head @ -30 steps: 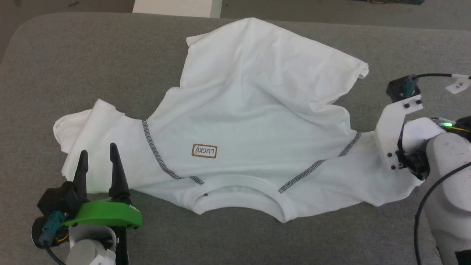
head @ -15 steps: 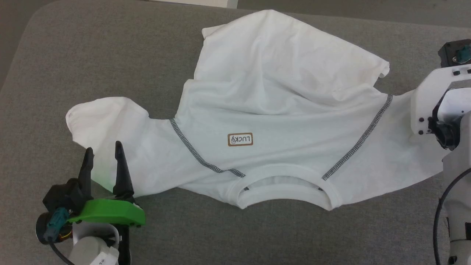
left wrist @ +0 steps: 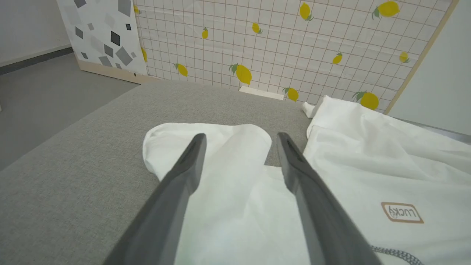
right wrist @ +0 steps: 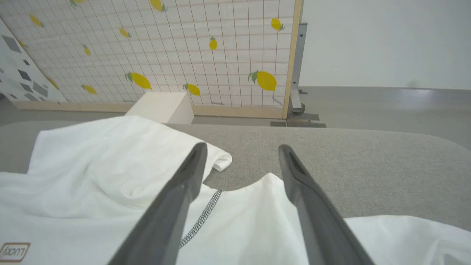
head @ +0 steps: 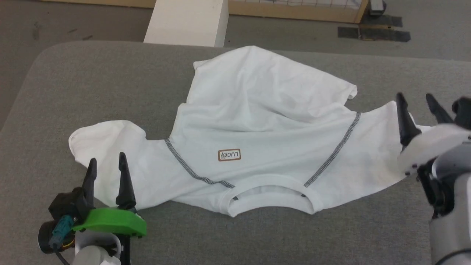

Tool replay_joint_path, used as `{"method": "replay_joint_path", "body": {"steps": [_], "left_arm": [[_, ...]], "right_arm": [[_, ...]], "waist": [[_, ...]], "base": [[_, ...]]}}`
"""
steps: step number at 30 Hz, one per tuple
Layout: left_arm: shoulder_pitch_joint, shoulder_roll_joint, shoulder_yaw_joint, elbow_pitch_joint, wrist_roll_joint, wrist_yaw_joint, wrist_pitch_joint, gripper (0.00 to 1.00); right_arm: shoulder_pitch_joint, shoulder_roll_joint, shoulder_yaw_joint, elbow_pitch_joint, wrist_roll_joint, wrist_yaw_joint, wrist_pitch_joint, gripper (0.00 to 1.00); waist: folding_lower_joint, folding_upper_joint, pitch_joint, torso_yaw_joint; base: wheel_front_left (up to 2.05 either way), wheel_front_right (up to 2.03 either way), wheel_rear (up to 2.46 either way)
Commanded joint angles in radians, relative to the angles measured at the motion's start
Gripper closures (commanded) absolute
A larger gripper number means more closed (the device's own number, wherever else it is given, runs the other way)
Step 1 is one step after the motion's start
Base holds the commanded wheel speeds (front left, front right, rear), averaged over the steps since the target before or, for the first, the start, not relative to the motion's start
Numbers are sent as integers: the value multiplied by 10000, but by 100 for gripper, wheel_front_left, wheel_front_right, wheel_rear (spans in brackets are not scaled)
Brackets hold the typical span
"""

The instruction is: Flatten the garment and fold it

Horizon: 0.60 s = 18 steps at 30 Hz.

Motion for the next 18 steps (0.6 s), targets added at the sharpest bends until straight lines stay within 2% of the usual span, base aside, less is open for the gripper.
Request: {"method": "replay_joint_path", "body": {"steps": [1, 6, 11, 14, 18], "left_arm": [[147, 45, -9, -13, 28, 4, 38, 0], [367, 41, -38, -49, -30, 52, 124, 0], [469, -5, -93, -136, -70, 115, 165, 0], [488, -12, -112, -187, -89, 141, 166, 0], [482, 0, -145, -218, -110, 146, 163, 0]], "right_arm": [[683, 182, -98, -387, 237, -15, -154, 0], [2726, 558, -265, -1382, 829, -15, -200, 0], [4082, 638, -225, -1741, 1502, -15, 377, 0], [4226, 641, -124, -1690, 1661, -15, 909, 0], [3692, 643, -47, -1285, 1441, -15, 2135, 0]], "waist": [[0, 0, -576, -563], [0, 0, -776, -963], [0, 0, -741, -1203], [0, 0, -655, -1276], [0, 0, -529, -1287]], "base": [[0, 0, 0], [0, 0, 0], [0, 0, 0], [0, 0, 0], [0, 0, 0]]}}
